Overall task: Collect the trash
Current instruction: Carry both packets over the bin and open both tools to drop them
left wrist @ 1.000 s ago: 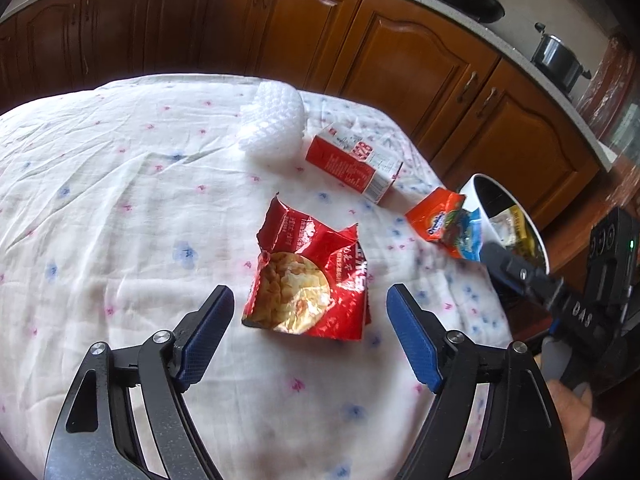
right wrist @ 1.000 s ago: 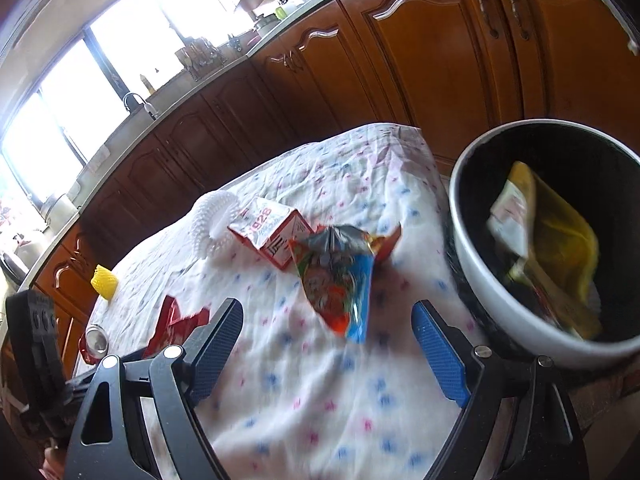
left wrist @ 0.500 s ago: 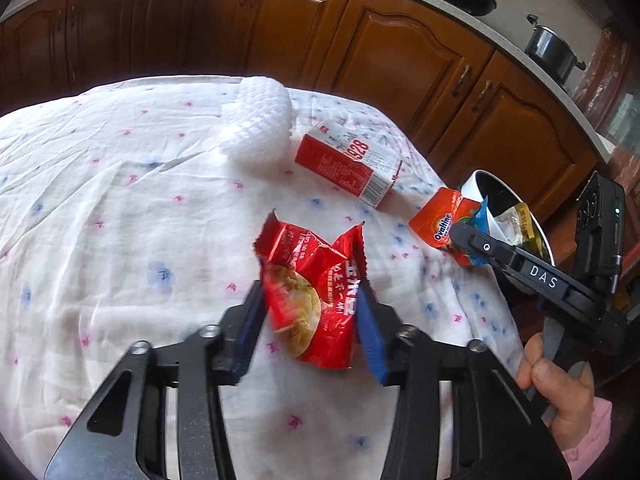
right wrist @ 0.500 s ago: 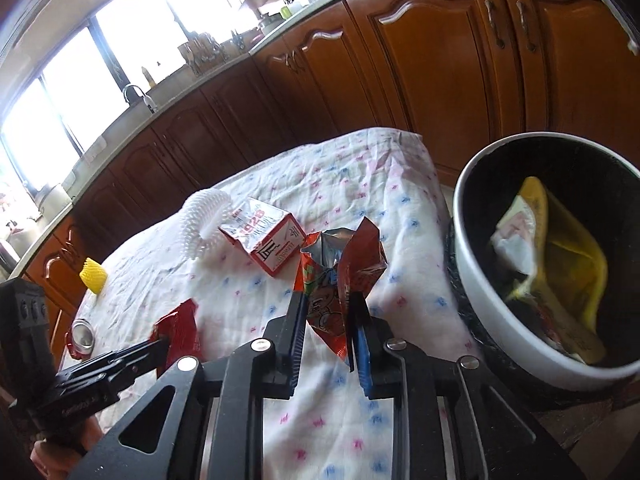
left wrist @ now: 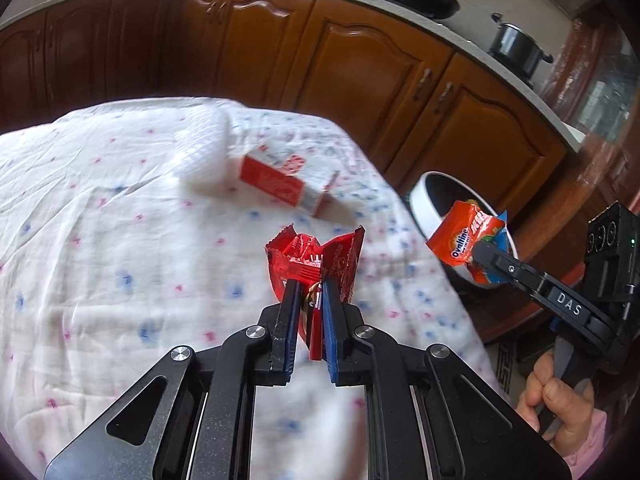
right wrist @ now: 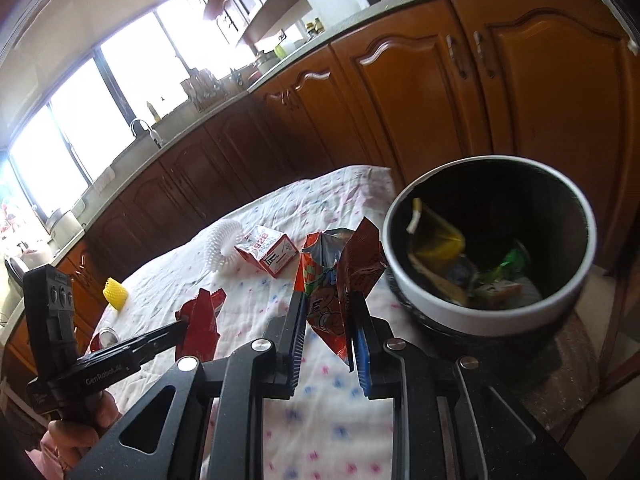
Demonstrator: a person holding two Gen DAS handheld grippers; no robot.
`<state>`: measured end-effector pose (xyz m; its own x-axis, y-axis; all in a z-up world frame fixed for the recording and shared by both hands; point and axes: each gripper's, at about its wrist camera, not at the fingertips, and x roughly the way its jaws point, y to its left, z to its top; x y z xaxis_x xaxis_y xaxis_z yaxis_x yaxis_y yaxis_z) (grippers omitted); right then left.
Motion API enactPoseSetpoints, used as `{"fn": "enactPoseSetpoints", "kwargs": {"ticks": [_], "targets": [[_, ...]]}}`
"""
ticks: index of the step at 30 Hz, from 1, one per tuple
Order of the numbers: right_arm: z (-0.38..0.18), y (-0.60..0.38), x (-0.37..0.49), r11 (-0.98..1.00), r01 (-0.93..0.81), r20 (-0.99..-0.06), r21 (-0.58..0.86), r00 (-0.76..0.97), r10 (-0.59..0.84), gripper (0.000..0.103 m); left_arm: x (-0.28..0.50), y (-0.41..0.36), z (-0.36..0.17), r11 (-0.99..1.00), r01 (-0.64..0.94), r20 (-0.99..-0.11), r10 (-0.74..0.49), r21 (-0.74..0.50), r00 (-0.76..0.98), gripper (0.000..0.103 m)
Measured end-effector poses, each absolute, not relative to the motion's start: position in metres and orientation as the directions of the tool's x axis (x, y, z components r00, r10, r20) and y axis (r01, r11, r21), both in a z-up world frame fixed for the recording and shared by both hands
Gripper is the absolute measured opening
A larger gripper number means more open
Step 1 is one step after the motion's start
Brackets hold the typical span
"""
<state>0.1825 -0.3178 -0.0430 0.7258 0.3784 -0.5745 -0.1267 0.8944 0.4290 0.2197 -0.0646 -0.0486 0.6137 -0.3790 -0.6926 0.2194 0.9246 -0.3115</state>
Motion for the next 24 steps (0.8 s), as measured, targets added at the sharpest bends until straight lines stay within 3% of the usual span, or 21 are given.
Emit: {"fn": "enactPoseSetpoints", "kwargs": {"ticks": [24], "targets": [[-0.033, -0.409, 0.169, 0.914, 0.030, -0.574, 0.405, 0.786, 0.228, 0.022, 0.217, -0.177, 0.004, 0.859, 0.443, -0.630, -0.497, -0.259, 0.597, 0.009]]}}
